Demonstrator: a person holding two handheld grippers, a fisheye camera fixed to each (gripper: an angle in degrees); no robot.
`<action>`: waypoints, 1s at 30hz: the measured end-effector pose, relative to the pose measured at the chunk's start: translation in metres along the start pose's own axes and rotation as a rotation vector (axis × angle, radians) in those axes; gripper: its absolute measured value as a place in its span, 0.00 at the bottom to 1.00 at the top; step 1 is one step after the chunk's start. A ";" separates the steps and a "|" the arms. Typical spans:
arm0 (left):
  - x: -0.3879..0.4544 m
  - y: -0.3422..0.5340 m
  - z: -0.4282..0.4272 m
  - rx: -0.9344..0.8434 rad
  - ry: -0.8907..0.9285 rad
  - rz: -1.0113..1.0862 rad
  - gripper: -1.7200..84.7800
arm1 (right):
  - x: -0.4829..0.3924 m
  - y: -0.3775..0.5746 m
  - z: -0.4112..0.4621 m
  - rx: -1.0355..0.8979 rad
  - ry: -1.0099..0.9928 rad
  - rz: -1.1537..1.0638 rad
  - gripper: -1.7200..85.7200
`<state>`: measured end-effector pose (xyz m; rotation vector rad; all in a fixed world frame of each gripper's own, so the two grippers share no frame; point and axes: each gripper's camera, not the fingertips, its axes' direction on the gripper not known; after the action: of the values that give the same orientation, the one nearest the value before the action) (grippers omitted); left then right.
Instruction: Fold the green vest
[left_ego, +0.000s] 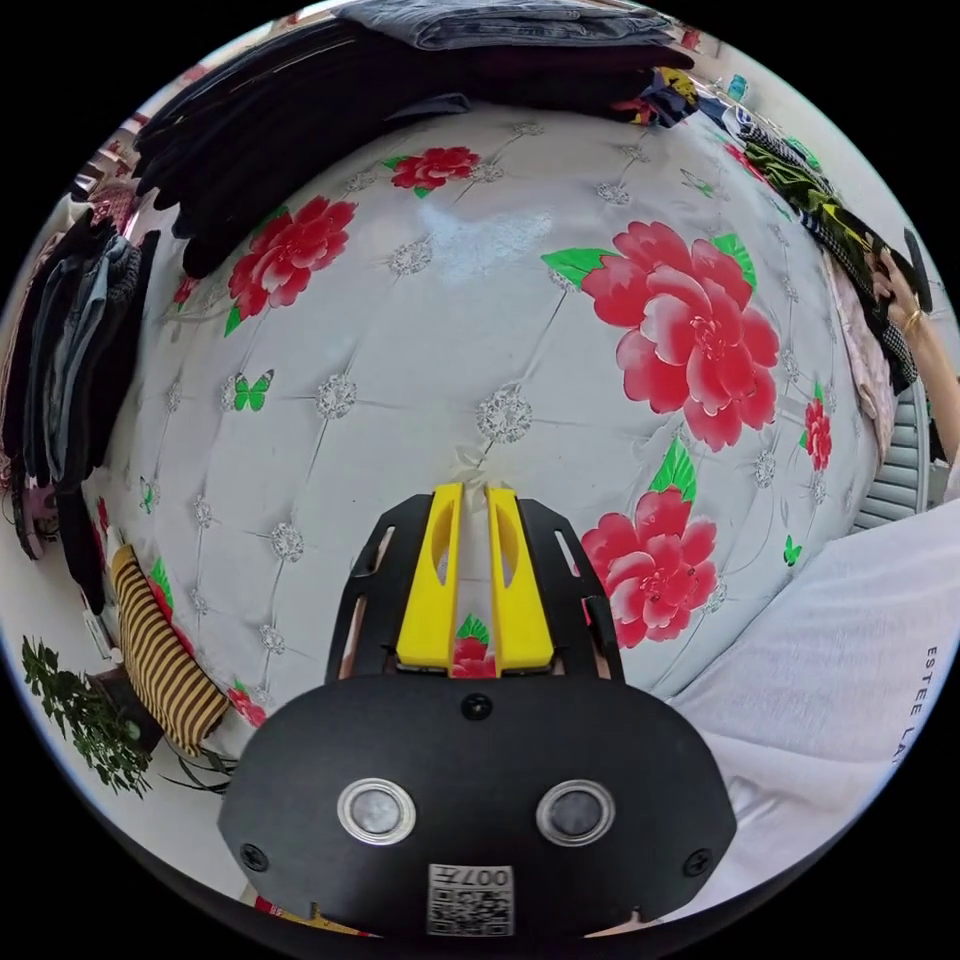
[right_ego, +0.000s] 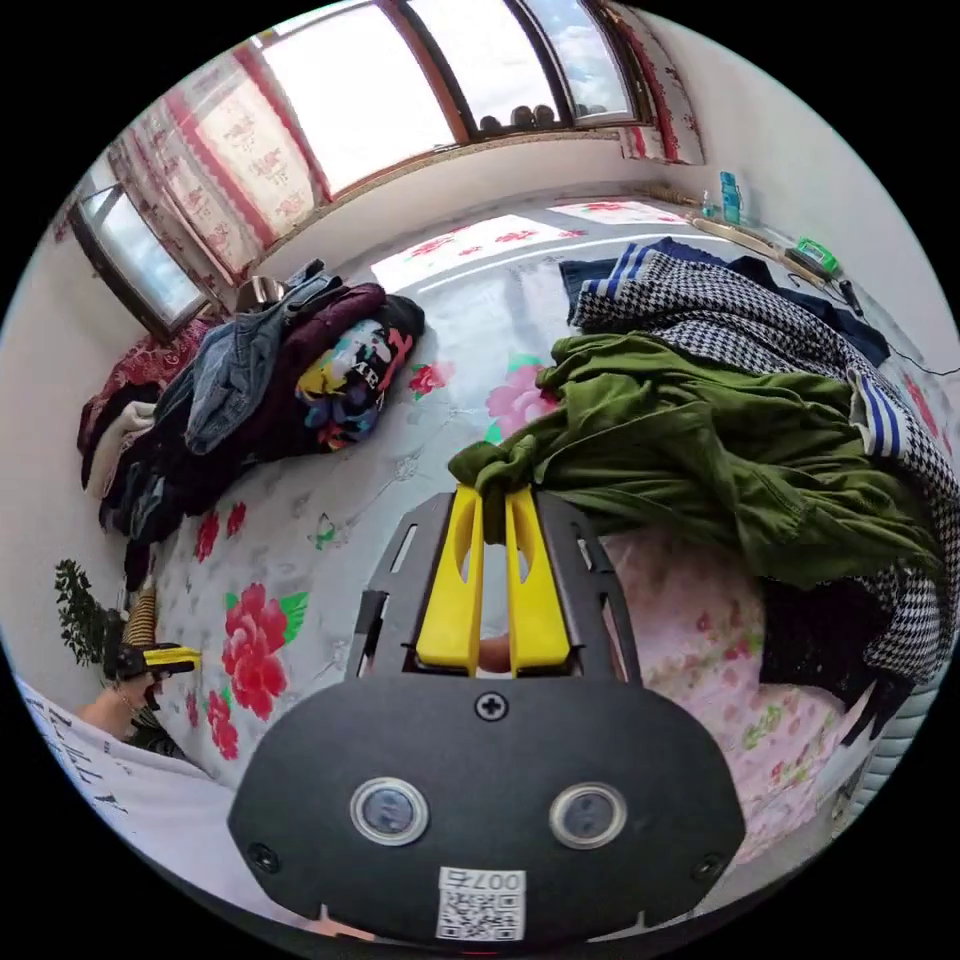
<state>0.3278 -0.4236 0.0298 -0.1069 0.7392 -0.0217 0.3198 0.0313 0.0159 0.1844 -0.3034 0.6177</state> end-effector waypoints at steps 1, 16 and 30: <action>-0.001 0.004 -0.001 0.014 0.003 -0.017 0.04 | -0.036 0.027 0.000 -0.041 -0.052 -0.078 0.05; -0.013 0.173 -0.038 0.192 0.088 -0.045 0.07 | -0.288 0.283 0.001 -0.593 -0.431 -0.740 0.05; -0.024 0.083 -0.082 0.346 0.088 0.264 0.14 | -0.190 0.314 -0.074 -0.307 0.029 -0.213 0.09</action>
<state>0.2530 -0.3474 -0.0228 0.3235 0.8224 0.0975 0.0027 0.1992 -0.0923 -0.0869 -0.3412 0.3569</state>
